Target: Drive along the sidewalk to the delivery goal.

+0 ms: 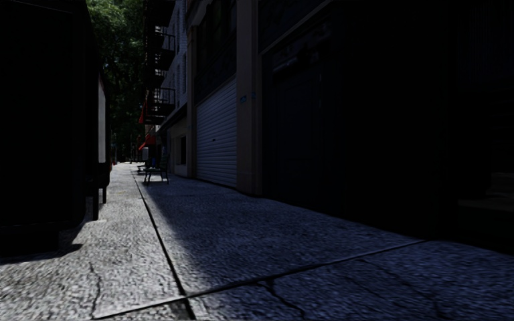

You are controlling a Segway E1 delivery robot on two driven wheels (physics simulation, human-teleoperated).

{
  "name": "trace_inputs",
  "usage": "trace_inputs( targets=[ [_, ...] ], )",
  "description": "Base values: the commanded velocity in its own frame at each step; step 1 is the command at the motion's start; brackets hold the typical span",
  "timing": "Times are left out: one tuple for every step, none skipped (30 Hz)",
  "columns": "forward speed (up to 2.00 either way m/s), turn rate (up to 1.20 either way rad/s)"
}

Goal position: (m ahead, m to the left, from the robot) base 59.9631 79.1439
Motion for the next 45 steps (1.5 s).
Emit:
trace_inputs(
  targets=[
    [1.93, 0.35],
    [1.93, 0.35],
    [1.93, 0.35],
    [1.93, 0.35],
    [1.93, 0.35],
    [1.93, 0.35],
    [1.93, 0.35],
    [1.93, 0.35],
    [1.93, 0.35],
    [1.93, 0.35],
    [1.93, 0.35],
    [1.93, 0.35],
    [1.93, 0.35],
    [1.93, 0.35],
    [1.93, 0.35],
    [1.93, 0.35],
    [1.93, 0.35],
    [1.93, 0.35],
    [1.93, 0.35],
    [1.93, 0.35],
    [1.93, 0.35],
    [1.93, 0.35],
    [1.93, 0.35],
    [1.93, 0.35],
    [1.93, 0.35],
    [1.93, 0.35],
    [1.93, 0.35],
    [1.93, 0.35],
    [1.93, 0.35],
    [1.93, 0.35],
    [1.93, 0.35],
    [1.93, 0.35],
    [1.93, 0.35],
    [1.93, 0.35],
    [1.93, 0.35],
    [1.93, 0.35],
    [1.93, 0.35],
    [1.93, 0.35],
    [1.93, 0.35],
    [1.93, 0.35],
    [1.93, 0.35],
    [1.93, 0.35],
    [1.93, 0.35],
    [1.93, 0.35],
    [1.93, 0.35]
  ],
)
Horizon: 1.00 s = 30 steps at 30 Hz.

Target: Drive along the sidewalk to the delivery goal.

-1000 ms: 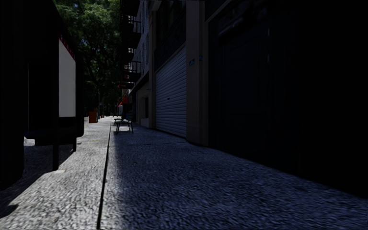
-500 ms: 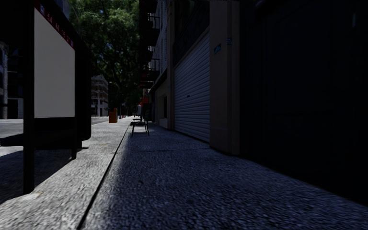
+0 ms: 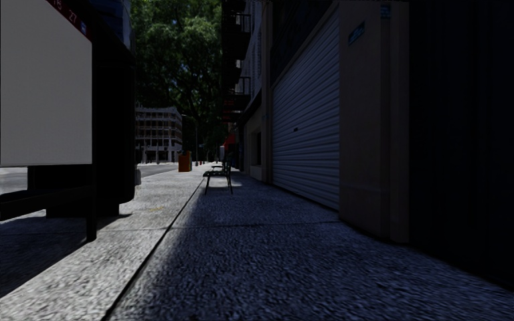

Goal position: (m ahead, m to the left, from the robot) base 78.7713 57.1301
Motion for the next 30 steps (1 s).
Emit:
trace_inputs(
  targets=[
    [1.93, 0.35],
    [1.93, 0.35],
    [1.93, 0.35],
    [1.93, 0.35],
    [1.93, 0.35],
    [1.93, 0.35],
    [1.93, 0.35],
    [1.93, 0.35],
    [1.93, 0.35],
    [1.93, 0.35],
    [1.93, 0.35],
    [1.93, 0.35],
    [1.93, 0.35],
    [1.93, 0.35],
    [1.93, 0.35],
    [1.93, 0.35],
    [1.93, 0.35],
    [1.93, 0.35],
    [1.93, 0.35],
    [1.93, 0.35],
    [1.93, 0.35],
    [1.93, 0.35],
    [1.93, 0.35],
    [1.93, 0.35],
    [1.93, 0.35],
    [1.93, 0.35],
    [1.93, 0.35],
    [1.93, 0.35],
    [1.93, 0.35],
    [1.93, 0.35]
  ],
)
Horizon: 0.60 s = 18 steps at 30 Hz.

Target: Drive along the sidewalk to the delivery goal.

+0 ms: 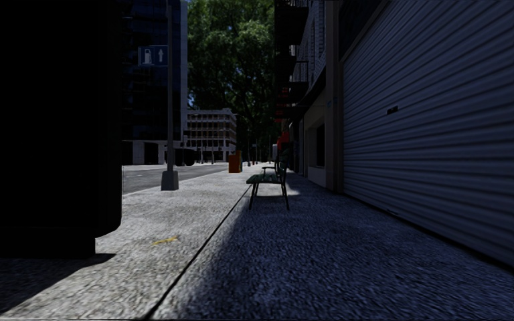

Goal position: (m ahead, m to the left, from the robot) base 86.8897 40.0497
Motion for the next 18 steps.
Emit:
trace_inputs(
  targets=[
    [1.93, 0.35],
    [1.93, 0.35],
    [1.93, 0.35],
    [1.93, 0.35],
    [1.93, 0.35],
    [1.93, 0.35],
    [1.93, 0.35],
    [1.93, 0.35],
    [1.93, 0.35],
    [1.93, 0.35],
    [1.93, 0.36],
    [1.93, 0.36],
    [1.93, 0.38],
    [1.93, 0.39],
    [1.93, 0.39],
    [1.93, 0.4],
    [1.93, 0.42],
    [1.93, 0.43]
  ],
)
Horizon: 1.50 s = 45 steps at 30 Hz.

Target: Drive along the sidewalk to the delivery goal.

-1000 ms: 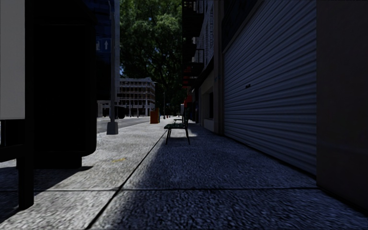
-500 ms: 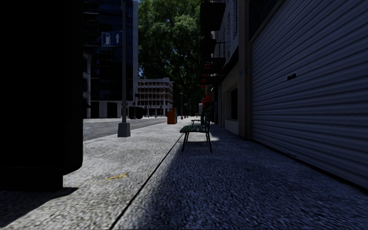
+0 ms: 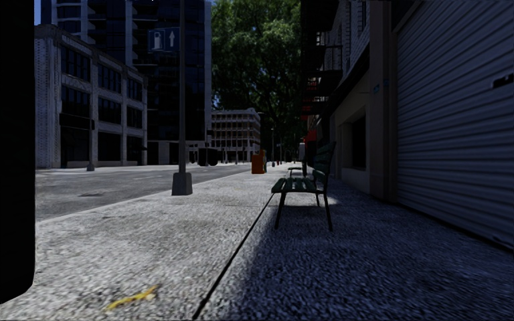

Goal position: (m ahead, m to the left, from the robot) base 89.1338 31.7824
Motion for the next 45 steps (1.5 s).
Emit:
trace_inputs(
  targets=[
    [1.93, 0.44],
    [1.93, 0.45],
    [1.93, 0.45],
    [1.93, 0.45],
    [1.93, 0.45],
    [1.93, 0.45],
    [1.93, 0.45],
    [1.93, 0.45],
    [1.93, 0.45],
    [1.88, 0.45],
    [1.79, 0.45],
    [1.69, 0.45],
    [1.65, 0.45],
    [1.64, 0.45],
    [1.64, 0.45],
    [1.64, 0.45],
    [1.63, 0.42],
    [1.63, 0.42],
    [1.62, 0.33],
    [1.62, 0.28],
    [1.62, 0.27],
    [1.62, 0.27],
    [1.62, 0.26],
    [1.62, 0.0],
    [1.62, 0.0],
    [1.61, 0.0],
    [1.61, 0.0],
    [1.61, 0.0],
    [1.61, 0.0],
    [1.61, 0.0],
    [1.61, 0.0],
    [1.61, 0.0],
    [1.61, -0.04],
    [1.61, -0.08],
    [1.61, -0.09],
    [1.61, -0.09],
    [1.61, -0.09],
    [1.61, -0.09],
    [1.61, -0.09],
    [1.61, -0.07],
    [1.61, -0.07],
    [1.61, -0.03],
    [1.61, -0.02],
    [1.61, -0.02],
    [1.61, -0.11]
  ],
)
